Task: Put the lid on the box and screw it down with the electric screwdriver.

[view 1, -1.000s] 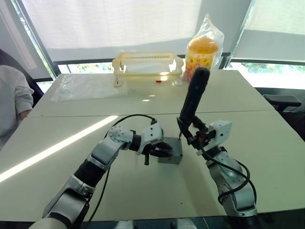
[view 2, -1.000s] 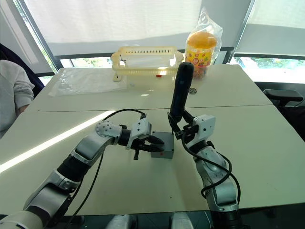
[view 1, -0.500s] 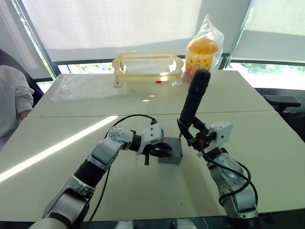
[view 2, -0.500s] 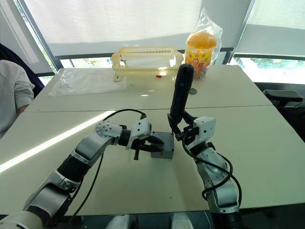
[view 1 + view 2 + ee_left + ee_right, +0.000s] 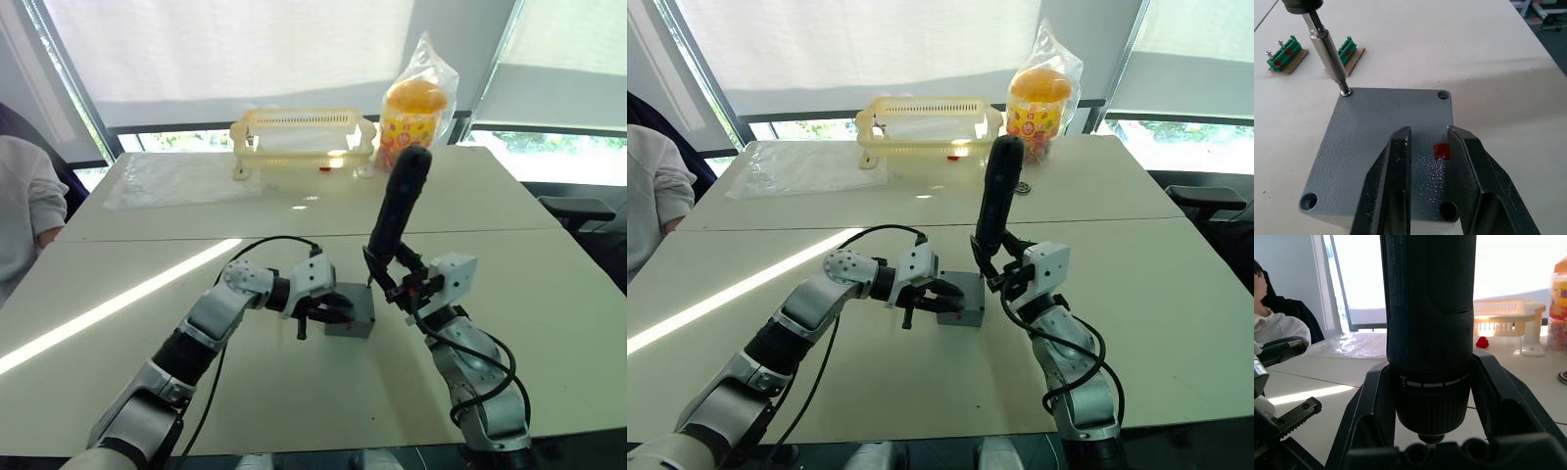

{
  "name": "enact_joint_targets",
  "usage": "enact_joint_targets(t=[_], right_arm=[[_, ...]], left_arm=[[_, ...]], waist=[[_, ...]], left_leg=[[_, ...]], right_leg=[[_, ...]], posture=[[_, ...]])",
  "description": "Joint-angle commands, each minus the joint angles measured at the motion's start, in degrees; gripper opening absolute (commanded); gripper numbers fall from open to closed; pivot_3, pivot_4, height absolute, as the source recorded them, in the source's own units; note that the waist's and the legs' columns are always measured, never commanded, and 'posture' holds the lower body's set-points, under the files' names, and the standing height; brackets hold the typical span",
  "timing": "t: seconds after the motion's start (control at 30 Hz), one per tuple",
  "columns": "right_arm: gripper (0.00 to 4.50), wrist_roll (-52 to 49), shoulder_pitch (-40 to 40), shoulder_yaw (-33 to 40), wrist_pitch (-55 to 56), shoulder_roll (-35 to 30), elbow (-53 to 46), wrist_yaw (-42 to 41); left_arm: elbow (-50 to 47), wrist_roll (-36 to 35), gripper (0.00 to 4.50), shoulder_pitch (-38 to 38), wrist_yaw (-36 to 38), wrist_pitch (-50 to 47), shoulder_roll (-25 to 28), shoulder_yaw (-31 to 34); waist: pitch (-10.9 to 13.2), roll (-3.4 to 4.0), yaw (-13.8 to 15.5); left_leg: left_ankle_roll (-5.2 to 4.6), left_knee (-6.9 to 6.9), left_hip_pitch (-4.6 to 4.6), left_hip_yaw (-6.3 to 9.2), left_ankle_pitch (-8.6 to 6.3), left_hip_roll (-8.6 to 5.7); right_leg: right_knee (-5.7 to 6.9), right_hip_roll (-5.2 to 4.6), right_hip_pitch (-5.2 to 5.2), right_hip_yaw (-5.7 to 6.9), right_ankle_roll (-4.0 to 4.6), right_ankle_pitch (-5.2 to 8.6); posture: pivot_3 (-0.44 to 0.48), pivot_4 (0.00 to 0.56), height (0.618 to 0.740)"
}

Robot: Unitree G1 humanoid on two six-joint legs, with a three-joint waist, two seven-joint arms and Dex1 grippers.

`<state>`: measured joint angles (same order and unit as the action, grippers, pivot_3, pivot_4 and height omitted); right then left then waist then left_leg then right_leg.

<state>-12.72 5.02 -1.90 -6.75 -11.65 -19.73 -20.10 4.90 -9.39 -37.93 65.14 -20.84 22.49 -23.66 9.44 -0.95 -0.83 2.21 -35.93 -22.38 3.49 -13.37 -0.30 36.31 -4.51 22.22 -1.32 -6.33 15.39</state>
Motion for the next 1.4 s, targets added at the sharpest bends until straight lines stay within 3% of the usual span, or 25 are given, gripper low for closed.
enact_joint_targets(t=[0.03,1.0,1.4], right_arm=[[1.75,1.6,-2.3,-2.3,-3.2,-0.9,5.6,-1.0],[1.75,1.7,-2.3,-2.5,-4.2,-2.3,5.9,-2.2],[1.75,3.1,-4.1,-2.4,-3.8,-2.9,8.8,-2.1]], left_arm=[[0.3,1.9,1.13,1.1,-0.6,-0.7,0.7,-1.0],[4.2,3.5,1.13,0.5,-3.7,0.2,-0.4,-2.0],[3.4,4.9,1.13,2.2,-4.1,-0.1,0.0,-2.5]], waist=[[0.0,0.00,0.0],[-0.5,-0.08,0.1],[-1.3,-0.51,0.1]], left_leg=[[0.00,0.00,0.00,0.00,0.00,0.00],[0.00,0.05,0.00,-0.01,-0.01,0.03],[0.01,0.26,0.07,0.03,-0.02,0.13]], right_leg=[[-0.01,0.00,0.00,0.00,0.00,0.00],[-0.20,-0.03,-0.07,0.00,0.09,0.03],[-0.30,-0.07,-0.08,0.01,0.19,0.10]], posture=[[0.000,0.150,0.740],[0.000,0.150,0.740],[0.000,0.150,0.740]])
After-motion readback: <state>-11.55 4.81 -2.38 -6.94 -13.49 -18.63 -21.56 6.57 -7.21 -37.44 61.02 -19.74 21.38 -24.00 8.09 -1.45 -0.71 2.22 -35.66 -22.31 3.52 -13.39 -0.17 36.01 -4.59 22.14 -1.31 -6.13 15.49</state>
